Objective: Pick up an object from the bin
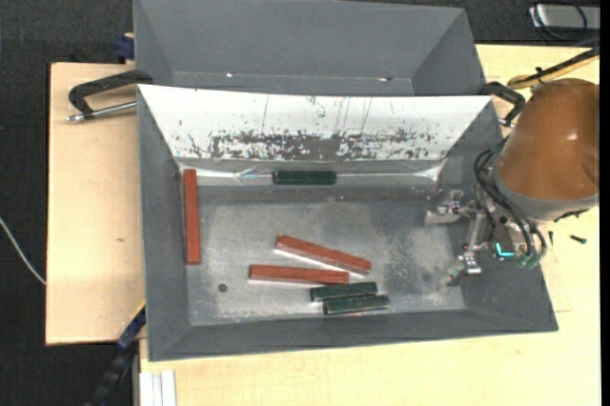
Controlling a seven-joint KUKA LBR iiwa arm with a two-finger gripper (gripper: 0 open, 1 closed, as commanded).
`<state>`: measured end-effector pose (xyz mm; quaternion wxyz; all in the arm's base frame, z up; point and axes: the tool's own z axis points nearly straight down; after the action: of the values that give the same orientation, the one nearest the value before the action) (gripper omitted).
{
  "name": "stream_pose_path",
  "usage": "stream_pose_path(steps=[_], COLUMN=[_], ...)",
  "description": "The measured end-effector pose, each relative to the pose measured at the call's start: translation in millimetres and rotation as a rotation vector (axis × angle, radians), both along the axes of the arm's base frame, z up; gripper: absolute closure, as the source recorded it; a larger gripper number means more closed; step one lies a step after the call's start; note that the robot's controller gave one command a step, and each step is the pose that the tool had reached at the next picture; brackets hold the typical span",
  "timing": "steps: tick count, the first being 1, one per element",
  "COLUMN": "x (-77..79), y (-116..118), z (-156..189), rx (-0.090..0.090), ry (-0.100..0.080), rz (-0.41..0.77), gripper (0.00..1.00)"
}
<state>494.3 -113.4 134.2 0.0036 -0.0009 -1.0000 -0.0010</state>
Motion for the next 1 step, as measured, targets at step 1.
stream_pose_path(steps=[1], x=[2.1], y=[0.3], z=[3.8], rx=[-0.001], ry=[-0.008], rz=[0.002], gripper=[0.0])
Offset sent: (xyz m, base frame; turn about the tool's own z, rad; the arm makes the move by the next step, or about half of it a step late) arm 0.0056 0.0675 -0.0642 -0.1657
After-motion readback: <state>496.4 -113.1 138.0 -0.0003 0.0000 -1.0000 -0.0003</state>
